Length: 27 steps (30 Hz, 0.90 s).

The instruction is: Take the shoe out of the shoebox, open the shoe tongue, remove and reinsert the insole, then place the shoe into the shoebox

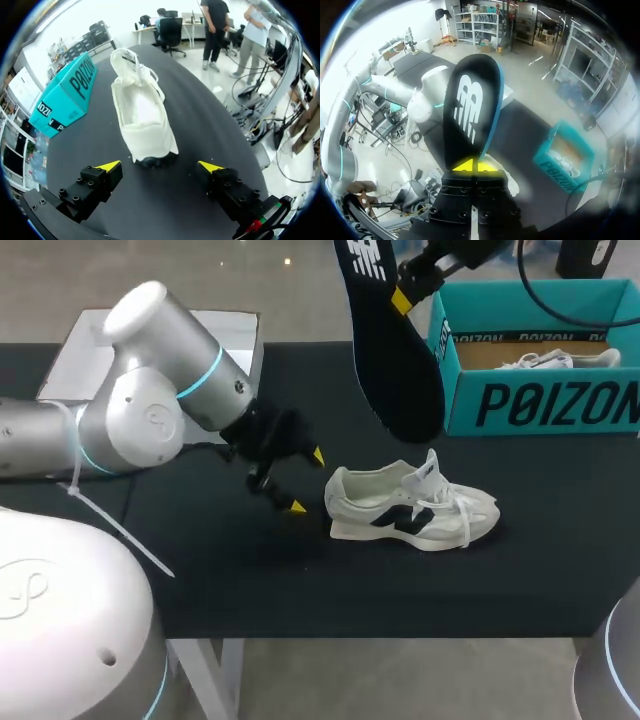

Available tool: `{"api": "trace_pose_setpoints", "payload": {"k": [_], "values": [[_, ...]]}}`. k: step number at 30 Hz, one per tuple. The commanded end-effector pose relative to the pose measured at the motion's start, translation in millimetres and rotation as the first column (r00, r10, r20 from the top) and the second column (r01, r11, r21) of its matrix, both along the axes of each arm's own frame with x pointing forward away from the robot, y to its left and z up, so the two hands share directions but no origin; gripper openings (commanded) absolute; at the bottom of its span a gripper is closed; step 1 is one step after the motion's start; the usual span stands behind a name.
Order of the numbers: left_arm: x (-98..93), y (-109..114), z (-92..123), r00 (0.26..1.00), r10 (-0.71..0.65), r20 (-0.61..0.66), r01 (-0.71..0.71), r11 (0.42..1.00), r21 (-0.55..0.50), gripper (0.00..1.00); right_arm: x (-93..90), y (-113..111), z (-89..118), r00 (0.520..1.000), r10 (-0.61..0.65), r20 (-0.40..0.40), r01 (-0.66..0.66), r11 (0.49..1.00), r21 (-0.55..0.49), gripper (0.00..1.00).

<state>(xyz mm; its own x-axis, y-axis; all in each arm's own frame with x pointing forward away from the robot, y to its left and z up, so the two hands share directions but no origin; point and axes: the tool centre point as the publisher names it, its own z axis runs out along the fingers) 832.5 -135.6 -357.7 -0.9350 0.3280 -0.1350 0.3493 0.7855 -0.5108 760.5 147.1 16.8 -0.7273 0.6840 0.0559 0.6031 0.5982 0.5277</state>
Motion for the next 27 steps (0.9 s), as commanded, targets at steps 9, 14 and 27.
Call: {"api": "trace_pose_setpoints", "payload": {"k": [9,14,27], "values": [[4.2,-11.1,8.9,1.0,0.004,0.018,-0.006,0.987,0.159,1.0,1.4,1.2,0.4,1.0,0.0,-0.003,0.0,1.0,-0.002,0.0],[7.7,-14.8,14.5,0.999,-0.001,0.032,-0.004,0.986,0.169,1.0,1.4,1.2,0.4,1.0,0.0,-0.003,0.0,1.0,-0.002,0.0],[12.0,-21.1,18.5,1.0,-0.008,0.028,0.002,0.979,0.205,1.0,-4.6,-5.1,4.0,1.0,-0.014,0.008,0.014,1.0,0.0,0.0]]}}
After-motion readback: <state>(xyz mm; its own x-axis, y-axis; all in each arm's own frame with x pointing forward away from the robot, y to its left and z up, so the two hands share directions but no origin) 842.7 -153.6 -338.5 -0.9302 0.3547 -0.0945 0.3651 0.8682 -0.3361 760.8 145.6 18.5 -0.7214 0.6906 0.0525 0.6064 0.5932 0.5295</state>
